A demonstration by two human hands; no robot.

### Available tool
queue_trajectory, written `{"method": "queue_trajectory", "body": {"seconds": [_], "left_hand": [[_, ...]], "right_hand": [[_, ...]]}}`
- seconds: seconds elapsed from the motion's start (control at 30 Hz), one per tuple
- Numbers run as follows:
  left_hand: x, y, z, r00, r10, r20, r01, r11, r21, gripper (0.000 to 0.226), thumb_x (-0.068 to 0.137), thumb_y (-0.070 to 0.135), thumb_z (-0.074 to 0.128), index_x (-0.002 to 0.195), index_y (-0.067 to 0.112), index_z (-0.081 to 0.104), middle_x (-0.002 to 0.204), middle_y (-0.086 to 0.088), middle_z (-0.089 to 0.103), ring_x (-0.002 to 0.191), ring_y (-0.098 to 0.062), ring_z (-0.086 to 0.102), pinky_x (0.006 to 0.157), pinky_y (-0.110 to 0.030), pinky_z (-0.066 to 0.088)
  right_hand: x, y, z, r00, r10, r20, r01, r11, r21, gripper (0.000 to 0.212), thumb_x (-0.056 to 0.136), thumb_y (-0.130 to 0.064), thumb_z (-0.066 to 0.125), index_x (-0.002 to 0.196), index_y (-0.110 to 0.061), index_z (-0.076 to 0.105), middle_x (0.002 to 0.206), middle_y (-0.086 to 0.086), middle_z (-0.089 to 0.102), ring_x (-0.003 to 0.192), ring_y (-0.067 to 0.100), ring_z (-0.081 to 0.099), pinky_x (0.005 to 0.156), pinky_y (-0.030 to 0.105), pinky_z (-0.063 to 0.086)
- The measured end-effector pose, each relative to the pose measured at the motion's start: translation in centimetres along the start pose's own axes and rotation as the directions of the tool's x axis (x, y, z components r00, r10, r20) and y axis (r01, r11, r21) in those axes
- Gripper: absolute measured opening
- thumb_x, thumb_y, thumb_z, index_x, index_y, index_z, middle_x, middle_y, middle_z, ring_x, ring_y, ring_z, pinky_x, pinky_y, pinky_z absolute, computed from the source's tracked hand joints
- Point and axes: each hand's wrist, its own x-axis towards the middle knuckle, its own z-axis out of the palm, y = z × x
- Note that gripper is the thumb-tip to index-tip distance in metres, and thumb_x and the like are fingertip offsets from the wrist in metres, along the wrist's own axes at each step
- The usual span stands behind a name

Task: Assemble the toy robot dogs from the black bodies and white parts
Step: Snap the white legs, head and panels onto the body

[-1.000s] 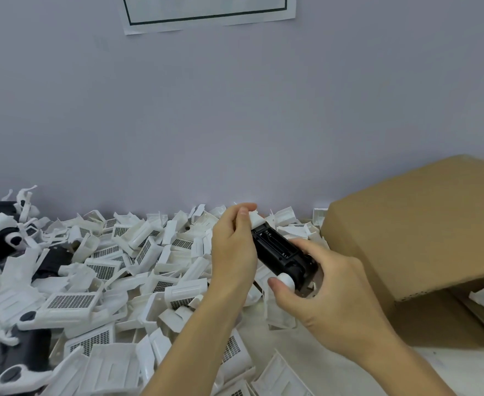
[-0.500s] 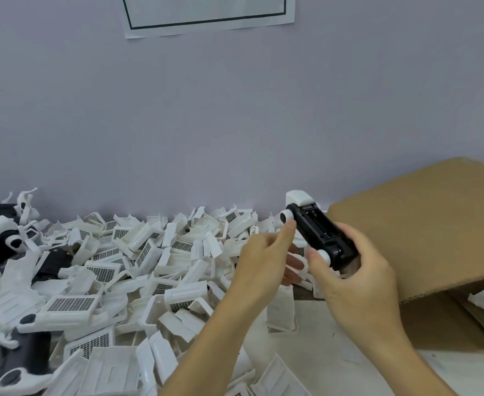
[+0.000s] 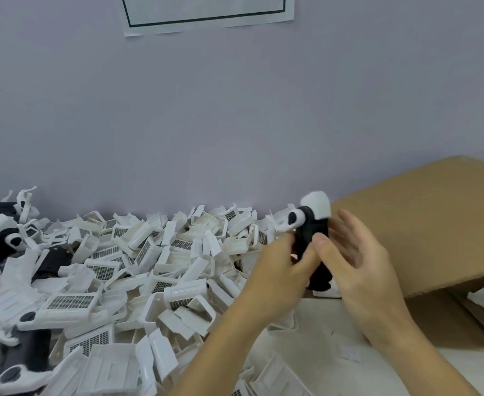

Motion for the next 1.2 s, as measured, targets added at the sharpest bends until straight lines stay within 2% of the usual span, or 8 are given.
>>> {"method": "queue_trajectory", "body": {"seconds": [0.07, 0.17, 0.3, 0.47, 0.73, 0.83, 1.03, 1.2], "left_hand": [[-0.2, 0.0, 0.2, 0.992, 0.038, 0.119, -0.051, 0.993, 0.111, 0.019, 0.099, 0.036, 0.049, 0.089, 0.023, 0.059, 0.068, 0.015, 0.065, 0.059, 0.000, 0.056, 0.054, -0.019, 0.044], [-0.5, -0.3, 0.4, 0.975, 0.023, 0.221, -0.080, 0.965, 0.251, 0.033, 0.090, 0.051, 0.043, 0.102, 0.023, 0.057, 0.081, 0.005, 0.069, 0.068, -0.008, 0.064, 0.066, -0.038, 0.056], [-0.6, -0.4, 0.3, 0.975, 0.034, 0.219, -0.092, 0.961, 0.260, 0.021, 0.094, 0.043, 0.048, 0.099, 0.023, 0.055, 0.083, -0.001, 0.069, 0.075, -0.022, 0.070, 0.073, -0.052, 0.058], [-0.7, -0.4, 0.4, 0.979, 0.054, 0.197, -0.117, 0.938, 0.327, 0.023, 0.090, 0.045, 0.048, 0.090, 0.022, 0.051, 0.078, -0.002, 0.064, 0.073, -0.027, 0.066, 0.072, -0.054, 0.056], [-0.6, -0.3, 0.7, 0.981, 0.080, 0.180, -0.135, 0.938, 0.319, 0.024, 0.085, 0.055, 0.048, 0.089, 0.032, 0.052, 0.075, 0.010, 0.060, 0.073, -0.019, 0.063, 0.075, -0.051, 0.056], [-0.6, -0.4, 0.7, 0.980, 0.067, 0.188, -0.125, 0.941, 0.315, 0.031, 0.084, 0.053, 0.048, 0.097, 0.026, 0.057, 0.078, 0.007, 0.066, 0.074, -0.019, 0.066, 0.075, -0.051, 0.056], [-0.4, -1.0, 0.7, 0.989, 0.088, 0.122, -0.120, 0.951, 0.285, 0.018, 0.089, 0.039, 0.056, 0.087, 0.021, 0.061, 0.070, -0.001, 0.069, 0.066, -0.020, 0.068, 0.069, -0.050, 0.056], [-0.1, -1.1, 0.5, 0.991, 0.119, -0.057, -0.099, 0.957, 0.273, 0.026, 0.086, 0.044, 0.064, 0.101, 0.023, 0.066, 0.082, 0.009, 0.070, 0.080, -0.009, 0.066, 0.074, -0.031, 0.054]], "right_hand": [[0.2, -0.3, 0.0, 0.999, 0.014, -0.050, -0.015, 1.000, -0.025, 0.044, 0.081, -0.041, 0.075, 0.123, -0.031, 0.065, 0.108, -0.014, 0.075, 0.103, 0.003, 0.070, 0.083, 0.024, 0.057], [0.3, -0.3, -0.1, 0.987, 0.025, -0.159, -0.032, 0.998, -0.044, 0.025, 0.078, -0.040, 0.079, 0.094, -0.023, 0.070, 0.078, -0.008, 0.075, 0.071, 0.007, 0.073, 0.055, 0.018, 0.053], [0.3, 0.3, -0.2, 0.983, 0.067, -0.171, -0.067, 0.998, 0.008, 0.017, 0.082, -0.034, 0.079, 0.089, -0.021, 0.070, 0.075, -0.007, 0.074, 0.067, 0.007, 0.072, 0.053, 0.016, 0.052], [0.3, 0.7, -0.2, 0.976, 0.091, -0.199, -0.091, 0.996, 0.011, 0.017, 0.081, -0.032, 0.079, 0.085, -0.018, 0.070, 0.069, -0.009, 0.072, 0.062, 0.004, 0.069, 0.047, 0.014, 0.049], [0.2, 0.6, 0.1, 0.952, 0.046, -0.303, -0.072, 0.995, -0.076, 0.020, 0.077, -0.039, 0.082, 0.077, -0.024, 0.069, 0.070, -0.011, 0.072, 0.062, 0.005, 0.067, 0.059, 0.028, 0.052], [0.1, 0.2, 0.2, 0.955, 0.025, -0.294, -0.054, 0.995, -0.089, 0.017, 0.074, -0.036, 0.084, 0.081, -0.031, 0.070, 0.068, -0.012, 0.071, 0.061, 0.002, 0.066, 0.055, 0.024, 0.054], [0.2, 0.0, 0.1, 0.975, 0.058, -0.217, -0.055, 0.998, 0.018, 0.014, 0.081, -0.020, 0.081, 0.079, -0.013, 0.070, 0.061, -0.011, 0.069, 0.056, 0.000, 0.065, 0.044, 0.012, 0.047], [0.2, -0.1, 0.0, 0.989, 0.050, -0.141, -0.043, 0.998, 0.053, 0.031, 0.084, -0.036, 0.078, 0.101, -0.012, 0.068, 0.085, -0.010, 0.075, 0.081, 0.000, 0.072, 0.066, 0.013, 0.054]]}}
